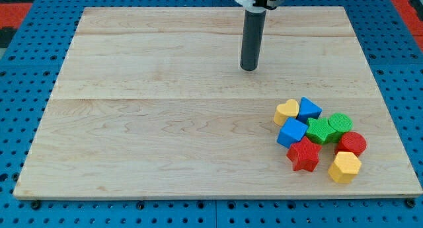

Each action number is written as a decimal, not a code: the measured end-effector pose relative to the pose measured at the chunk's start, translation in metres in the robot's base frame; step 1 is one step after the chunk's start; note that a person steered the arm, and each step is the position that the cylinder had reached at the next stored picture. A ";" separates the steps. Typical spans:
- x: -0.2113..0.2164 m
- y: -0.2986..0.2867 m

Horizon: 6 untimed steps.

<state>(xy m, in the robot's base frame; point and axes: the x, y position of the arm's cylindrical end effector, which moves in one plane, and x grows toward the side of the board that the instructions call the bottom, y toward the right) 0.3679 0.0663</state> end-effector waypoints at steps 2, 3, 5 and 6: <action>0.001 0.001; 0.001 -0.003; -0.015 0.062; -0.015 0.076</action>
<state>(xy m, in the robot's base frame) 0.3525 0.1424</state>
